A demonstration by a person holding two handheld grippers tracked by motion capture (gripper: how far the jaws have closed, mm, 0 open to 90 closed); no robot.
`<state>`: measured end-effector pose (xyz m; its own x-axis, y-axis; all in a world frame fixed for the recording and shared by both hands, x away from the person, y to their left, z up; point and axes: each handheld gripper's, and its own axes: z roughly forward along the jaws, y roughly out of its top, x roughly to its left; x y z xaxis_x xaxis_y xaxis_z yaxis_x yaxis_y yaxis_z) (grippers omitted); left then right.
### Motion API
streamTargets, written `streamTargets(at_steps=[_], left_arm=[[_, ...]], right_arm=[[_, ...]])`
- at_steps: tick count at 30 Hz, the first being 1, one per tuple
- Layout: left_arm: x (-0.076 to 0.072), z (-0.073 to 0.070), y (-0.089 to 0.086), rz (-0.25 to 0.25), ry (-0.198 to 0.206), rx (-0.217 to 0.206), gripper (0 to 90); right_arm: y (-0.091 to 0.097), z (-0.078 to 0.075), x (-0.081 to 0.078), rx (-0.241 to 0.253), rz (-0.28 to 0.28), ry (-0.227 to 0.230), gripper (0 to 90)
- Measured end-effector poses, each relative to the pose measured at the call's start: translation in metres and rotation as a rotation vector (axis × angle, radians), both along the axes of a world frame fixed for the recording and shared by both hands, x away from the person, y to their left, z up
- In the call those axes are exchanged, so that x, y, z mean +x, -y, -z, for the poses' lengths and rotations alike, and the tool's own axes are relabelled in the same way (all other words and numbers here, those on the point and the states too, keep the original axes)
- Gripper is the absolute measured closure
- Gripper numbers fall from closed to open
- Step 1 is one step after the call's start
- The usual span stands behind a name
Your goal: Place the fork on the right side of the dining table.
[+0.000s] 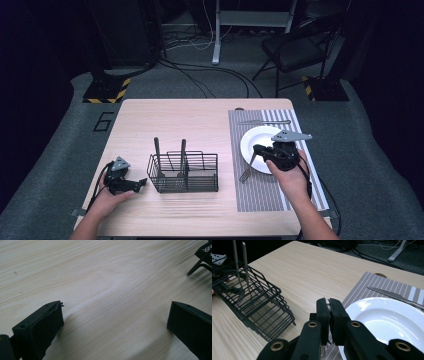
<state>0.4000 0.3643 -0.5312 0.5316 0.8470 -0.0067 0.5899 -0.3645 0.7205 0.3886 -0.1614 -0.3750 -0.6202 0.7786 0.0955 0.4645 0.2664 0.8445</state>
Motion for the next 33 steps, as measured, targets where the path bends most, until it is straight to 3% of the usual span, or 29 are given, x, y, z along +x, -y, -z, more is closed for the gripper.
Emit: streamTargets(at_steps=[6, 15, 33], left_arm=[[0.000, 0.000, 0.000, 0.000, 0.000, 0.000, 0.1], [0.000, 0.000, 0.000, -0.001, 0.000, -0.001, 0.1], [0.000, 0.000, 0.000, 0.000, 0.000, 0.000, 0.1]], right_arm=[[0.011, 0.002, -0.004, 0.016, 0.017, -0.010, 86.0], [0.033, 0.010, -0.011, 0.077, 0.053, -0.035, 85.7], [0.074, 0.035, -0.014, 0.191, 0.171, -0.100, 82.3]])
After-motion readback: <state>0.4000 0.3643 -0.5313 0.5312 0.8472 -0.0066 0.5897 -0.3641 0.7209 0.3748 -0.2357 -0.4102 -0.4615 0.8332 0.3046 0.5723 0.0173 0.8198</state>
